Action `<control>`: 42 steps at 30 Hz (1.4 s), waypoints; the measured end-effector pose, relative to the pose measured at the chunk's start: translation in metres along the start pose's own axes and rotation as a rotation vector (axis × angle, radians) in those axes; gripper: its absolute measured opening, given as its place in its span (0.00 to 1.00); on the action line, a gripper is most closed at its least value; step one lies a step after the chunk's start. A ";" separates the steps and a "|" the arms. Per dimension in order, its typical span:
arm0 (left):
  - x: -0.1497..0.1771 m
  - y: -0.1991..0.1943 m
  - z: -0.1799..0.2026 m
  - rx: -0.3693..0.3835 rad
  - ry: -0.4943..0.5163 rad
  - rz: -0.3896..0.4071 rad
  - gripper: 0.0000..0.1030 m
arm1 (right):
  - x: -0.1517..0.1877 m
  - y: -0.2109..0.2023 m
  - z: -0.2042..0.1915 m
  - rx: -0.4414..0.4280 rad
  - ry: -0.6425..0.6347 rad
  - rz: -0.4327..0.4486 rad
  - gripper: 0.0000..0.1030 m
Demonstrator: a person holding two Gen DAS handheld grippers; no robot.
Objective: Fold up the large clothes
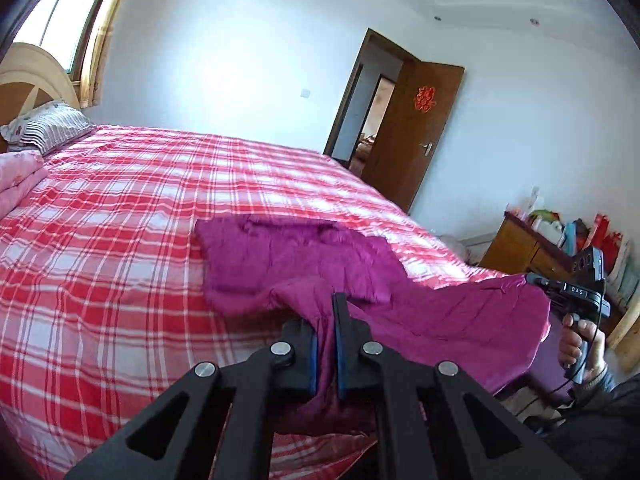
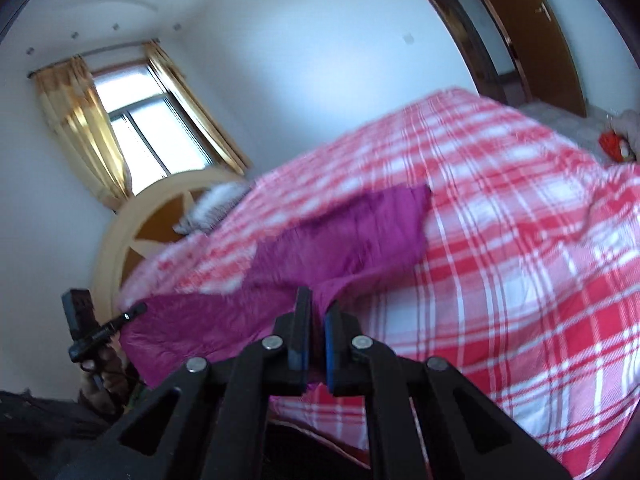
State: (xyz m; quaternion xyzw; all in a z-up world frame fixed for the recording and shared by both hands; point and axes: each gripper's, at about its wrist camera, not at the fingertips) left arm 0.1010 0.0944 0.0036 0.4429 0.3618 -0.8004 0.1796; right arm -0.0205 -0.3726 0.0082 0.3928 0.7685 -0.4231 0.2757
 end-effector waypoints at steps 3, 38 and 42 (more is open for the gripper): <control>-0.020 0.023 -0.017 -0.036 0.008 -0.016 0.06 | -0.020 0.008 -0.001 0.008 -0.018 0.039 0.08; -0.144 0.217 -0.161 -0.355 -0.132 0.025 0.74 | -0.155 0.305 0.110 0.341 0.072 -0.117 0.84; -0.136 0.245 -0.117 -0.329 -0.038 0.005 0.75 | -0.163 0.286 0.079 0.417 -0.005 0.025 0.93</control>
Point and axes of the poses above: each gripper's, at about its wrist camera, not at the fingertips, and y roughly the way its jaws point, z to its right, x to its underside, and after that the axes turned 5 degrees about x, right-handed
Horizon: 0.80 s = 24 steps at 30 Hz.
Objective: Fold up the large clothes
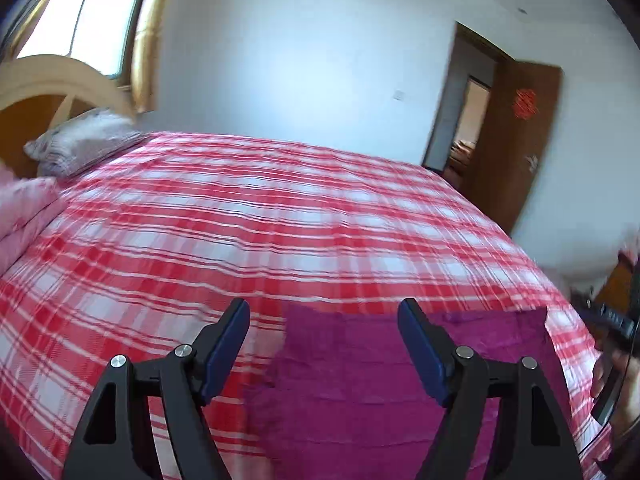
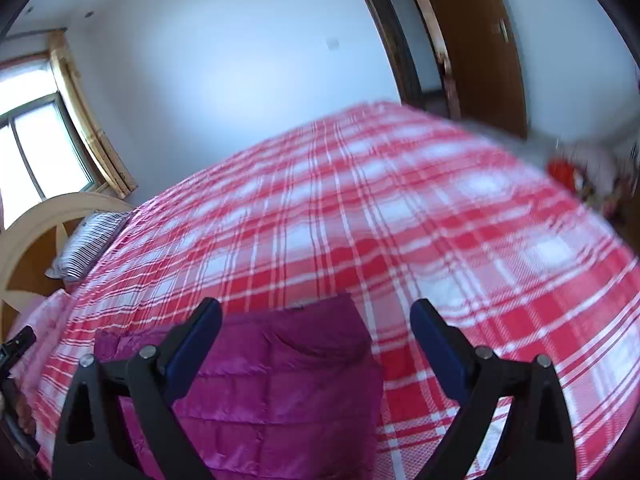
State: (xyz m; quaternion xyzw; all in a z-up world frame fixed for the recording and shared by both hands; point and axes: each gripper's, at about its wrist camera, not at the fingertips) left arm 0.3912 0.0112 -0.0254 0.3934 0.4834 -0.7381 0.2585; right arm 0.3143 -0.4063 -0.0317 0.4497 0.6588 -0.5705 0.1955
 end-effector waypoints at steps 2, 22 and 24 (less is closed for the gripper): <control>0.006 0.020 0.019 0.024 0.037 -0.041 0.75 | 0.004 -0.002 -0.019 -0.026 -0.034 -0.005 0.91; 0.075 0.131 0.011 -0.152 -0.027 -0.236 0.77 | 0.078 0.093 -0.081 0.014 -0.214 -0.206 0.86; 0.077 0.133 0.011 -0.155 -0.028 -0.234 0.78 | 0.080 0.097 -0.083 0.021 -0.216 -0.208 0.86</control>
Point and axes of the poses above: each gripper's, at about its wrist camera, not at the fingertips, and y roughly the way its jaws point, z to its right, x to its underside, and after that the axes turned 5 degrees about x, right-handed
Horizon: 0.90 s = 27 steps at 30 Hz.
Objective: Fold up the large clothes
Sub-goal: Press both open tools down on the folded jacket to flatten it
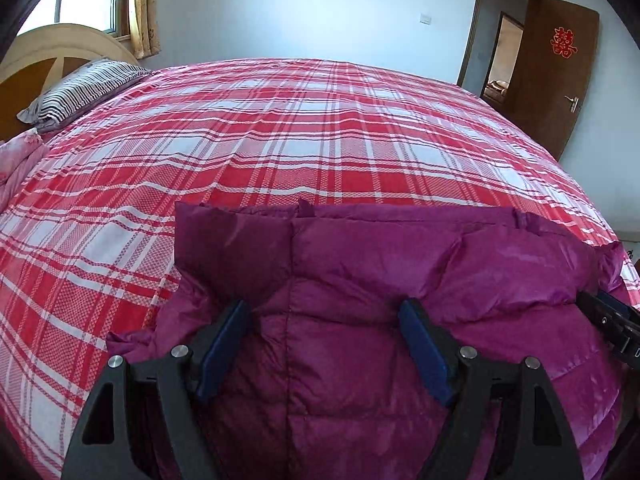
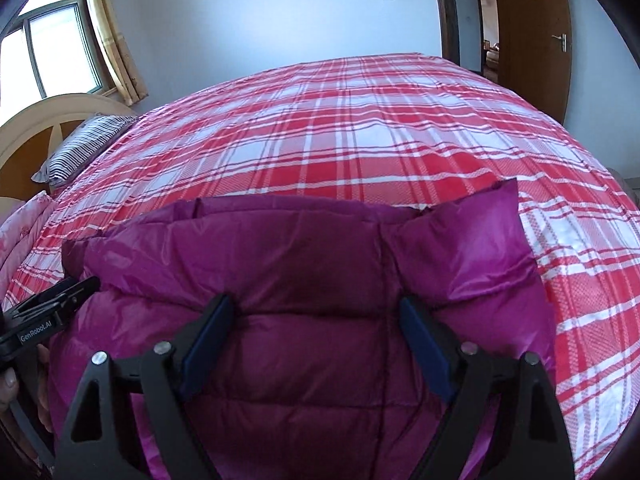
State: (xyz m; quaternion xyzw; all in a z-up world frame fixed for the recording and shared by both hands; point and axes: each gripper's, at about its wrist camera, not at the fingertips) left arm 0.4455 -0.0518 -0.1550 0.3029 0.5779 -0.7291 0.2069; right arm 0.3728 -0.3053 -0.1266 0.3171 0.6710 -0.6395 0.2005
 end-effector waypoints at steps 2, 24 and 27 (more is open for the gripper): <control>0.001 0.002 -0.003 0.007 -0.011 -0.001 0.79 | 0.002 0.004 -0.002 0.008 -0.008 -0.003 0.86; 0.003 0.018 -0.002 -0.020 -0.011 -0.060 0.85 | 0.003 0.024 -0.008 0.059 -0.040 -0.055 0.90; 0.003 0.018 -0.002 -0.025 -0.009 -0.061 0.85 | 0.003 0.025 -0.009 0.071 -0.048 -0.060 0.90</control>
Point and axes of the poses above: each gripper's, at about its wrist camera, not at the fingertips, and y roughly the way its jaws point, z to its right, x to its underside, and after that the axes turned 5 degrees about x, right-handed
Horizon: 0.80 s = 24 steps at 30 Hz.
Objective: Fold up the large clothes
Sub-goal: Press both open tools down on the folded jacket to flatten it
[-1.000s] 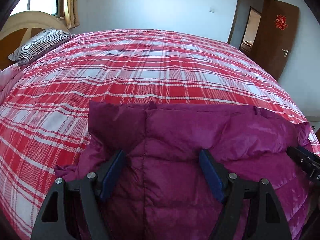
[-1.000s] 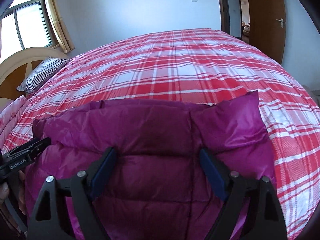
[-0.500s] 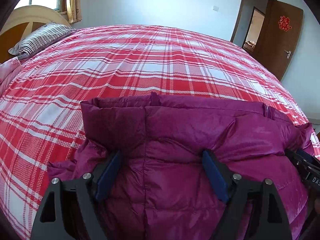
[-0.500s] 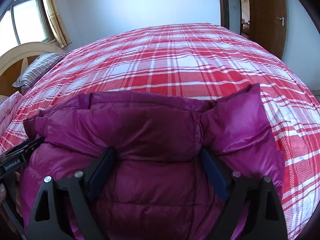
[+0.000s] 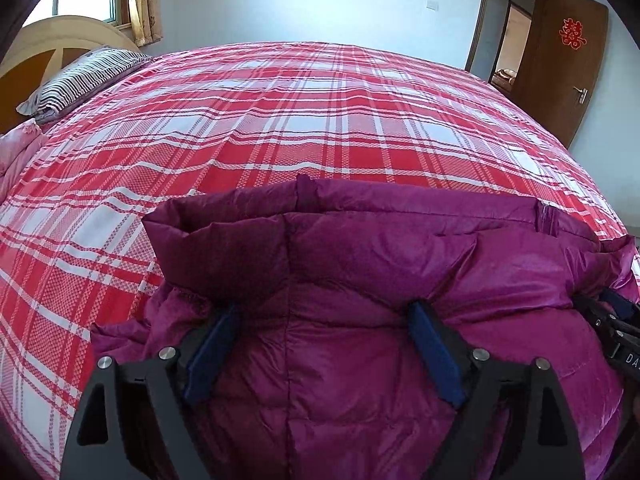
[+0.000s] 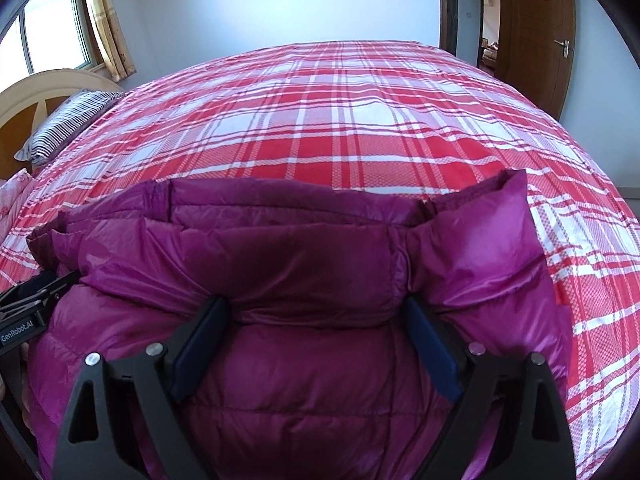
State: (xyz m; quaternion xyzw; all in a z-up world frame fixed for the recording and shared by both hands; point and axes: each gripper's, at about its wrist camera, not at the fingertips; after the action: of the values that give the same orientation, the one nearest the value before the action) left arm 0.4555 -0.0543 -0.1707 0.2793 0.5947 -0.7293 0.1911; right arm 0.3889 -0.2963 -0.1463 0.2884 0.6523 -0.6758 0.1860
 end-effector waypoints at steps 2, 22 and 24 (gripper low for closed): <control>0.001 0.000 0.000 -0.003 0.002 0.002 0.85 | 0.000 0.001 -0.001 0.009 -0.006 -0.001 0.90; -0.008 -0.033 0.011 -0.043 -0.041 0.034 0.86 | 0.002 0.005 -0.008 0.068 -0.043 0.001 0.92; -0.012 -0.050 0.022 -0.003 -0.055 0.071 0.86 | 0.002 0.005 -0.007 0.067 -0.041 0.004 0.92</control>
State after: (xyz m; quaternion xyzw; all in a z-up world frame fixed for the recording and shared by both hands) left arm 0.4305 -0.0656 -0.1220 0.2797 0.5799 -0.7286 0.2337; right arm 0.3920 -0.2892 -0.1512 0.2818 0.6247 -0.7028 0.1909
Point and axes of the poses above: each gripper's, at about its wrist camera, not at the fingertips, and y roughly the way its jaws point, z to its right, x to its underside, and after that the axes turned 5 degrees about x, right-handed
